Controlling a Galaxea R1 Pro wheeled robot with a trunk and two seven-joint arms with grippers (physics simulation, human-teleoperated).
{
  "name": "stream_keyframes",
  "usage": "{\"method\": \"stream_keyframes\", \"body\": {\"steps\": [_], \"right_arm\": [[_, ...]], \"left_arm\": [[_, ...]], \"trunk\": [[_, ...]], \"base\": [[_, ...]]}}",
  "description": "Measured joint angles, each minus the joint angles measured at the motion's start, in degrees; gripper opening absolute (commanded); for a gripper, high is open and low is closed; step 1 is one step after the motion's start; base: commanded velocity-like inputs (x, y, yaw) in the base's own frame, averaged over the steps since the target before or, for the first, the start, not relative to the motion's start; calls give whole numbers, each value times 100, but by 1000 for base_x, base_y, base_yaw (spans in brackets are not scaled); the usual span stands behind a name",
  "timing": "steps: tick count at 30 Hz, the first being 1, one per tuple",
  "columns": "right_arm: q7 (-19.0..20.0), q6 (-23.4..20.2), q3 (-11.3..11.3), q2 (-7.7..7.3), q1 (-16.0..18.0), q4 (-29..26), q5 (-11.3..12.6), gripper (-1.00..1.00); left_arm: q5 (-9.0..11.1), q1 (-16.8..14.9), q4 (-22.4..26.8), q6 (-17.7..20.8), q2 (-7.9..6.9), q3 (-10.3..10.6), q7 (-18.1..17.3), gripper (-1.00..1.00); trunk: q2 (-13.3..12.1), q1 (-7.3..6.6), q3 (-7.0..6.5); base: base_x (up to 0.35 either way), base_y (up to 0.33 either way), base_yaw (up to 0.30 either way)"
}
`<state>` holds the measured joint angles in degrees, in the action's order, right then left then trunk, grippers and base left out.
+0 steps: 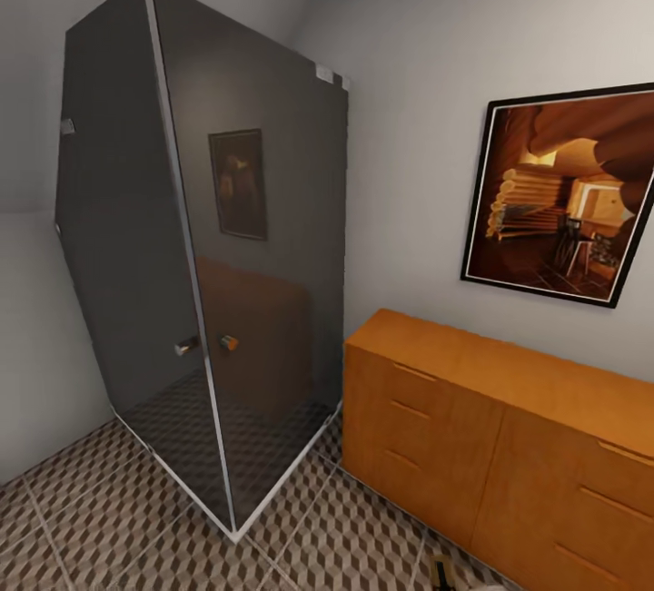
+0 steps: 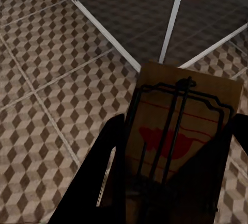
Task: Take the four mousetraps from the cabinet in the bathroom and place them on the bathroom floor. Make sure all four end up on the same floor surface, and ensure that at least two of them are either under or directly next to the same bathroom sink.
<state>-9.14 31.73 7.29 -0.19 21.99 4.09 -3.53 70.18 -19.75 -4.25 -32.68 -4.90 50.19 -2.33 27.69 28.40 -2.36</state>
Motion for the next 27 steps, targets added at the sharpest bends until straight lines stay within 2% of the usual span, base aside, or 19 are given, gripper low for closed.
{"method": "stream_keyframes", "body": {"steps": [24, 27], "right_arm": [[-1, 0, -7, 0, 0, 0, 4, -100], [-1, 0, -63, -13, 0, 0, 9, -100]], "left_arm": [[-3, -2, -5, -2, -4, 5, 21, -100], [1, 4, -8, -21, -7, 0, 33, -100]], "trunk": [[0, 0, 0], [0, 0, 0]], "base": [[0, 0, 300], [0, 0, 300]]}}
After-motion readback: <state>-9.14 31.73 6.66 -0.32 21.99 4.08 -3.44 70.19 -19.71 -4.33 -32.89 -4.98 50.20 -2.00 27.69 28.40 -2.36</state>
